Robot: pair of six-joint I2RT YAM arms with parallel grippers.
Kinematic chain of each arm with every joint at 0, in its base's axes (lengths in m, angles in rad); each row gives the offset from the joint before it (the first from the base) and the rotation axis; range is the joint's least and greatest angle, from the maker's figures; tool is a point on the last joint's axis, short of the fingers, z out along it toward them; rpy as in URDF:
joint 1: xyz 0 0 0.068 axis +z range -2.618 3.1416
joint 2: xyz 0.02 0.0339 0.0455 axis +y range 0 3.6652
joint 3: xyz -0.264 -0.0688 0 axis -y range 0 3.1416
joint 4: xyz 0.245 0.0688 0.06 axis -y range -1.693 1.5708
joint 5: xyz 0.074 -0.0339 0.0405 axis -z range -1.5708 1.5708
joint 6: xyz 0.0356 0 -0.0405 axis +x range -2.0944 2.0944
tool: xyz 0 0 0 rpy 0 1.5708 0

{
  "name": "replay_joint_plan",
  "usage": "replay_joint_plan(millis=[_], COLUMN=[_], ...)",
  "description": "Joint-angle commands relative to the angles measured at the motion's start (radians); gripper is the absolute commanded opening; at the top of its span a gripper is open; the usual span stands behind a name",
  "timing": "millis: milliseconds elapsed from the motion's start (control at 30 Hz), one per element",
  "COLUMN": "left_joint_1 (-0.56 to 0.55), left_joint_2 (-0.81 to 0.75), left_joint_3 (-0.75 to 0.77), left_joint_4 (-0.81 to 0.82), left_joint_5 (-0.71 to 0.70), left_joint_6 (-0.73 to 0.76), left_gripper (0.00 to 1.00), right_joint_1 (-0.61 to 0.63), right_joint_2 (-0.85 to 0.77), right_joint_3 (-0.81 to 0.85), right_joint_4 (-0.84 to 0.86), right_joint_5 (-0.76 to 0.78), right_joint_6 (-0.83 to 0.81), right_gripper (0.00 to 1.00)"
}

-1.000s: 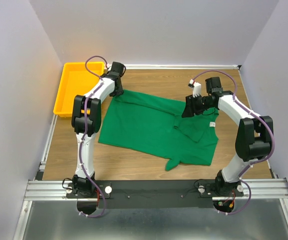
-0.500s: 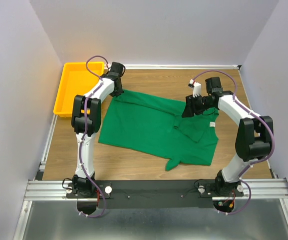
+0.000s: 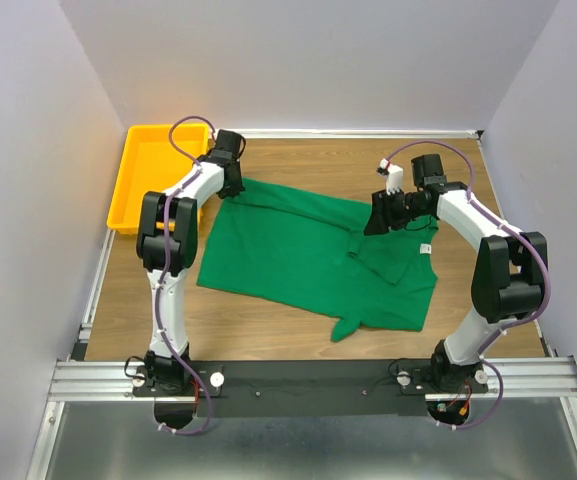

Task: Fold and stack the t-shirts
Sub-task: Fold the tshirt

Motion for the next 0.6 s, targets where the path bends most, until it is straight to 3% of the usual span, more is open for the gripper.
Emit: replay_joint_plan(millis=[0,267,400,433,533,567], left_joint_1=[0.009,0.021,0.023,0.024,0.023,0.024], left_joint_2=[-0.114,-0.247,-0.362,-0.382,-0.488,-0.560], left_joint_3=[-0.074,-0.219,-0.324,-0.335,-0.383,-0.400], left_joint_4=[0.072,0.144,0.217,0.242,0.285,0.300], left_joint_5=[0.068,0.079,0.096,0.093,0.056,0.035], left_joint_6=[0.044,0.058,0.063,0.063,0.058,0.054], left_gripper=[0.00,0.00,0.00,0.04,0.28,0.45], right_joint_1=[-0.007,-0.004,0.059,0.106,0.207,0.232], right_joint_2=[-0.024,-0.017,0.092,0.117,0.239,0.287], right_joint_3=[-0.015,-0.008,0.127,0.164,0.337,0.391], right_joint_4=[0.013,-0.002,-0.105,-0.129,-0.145,-0.148], right_joint_5=[-0.006,-0.092,-0.156,-0.140,-0.072,-0.052], right_joint_6=[0.001,-0.046,-0.170,-0.183,-0.201,-0.191], right_gripper=[0.56,0.56,0.57,0.57,0.57,0.58])
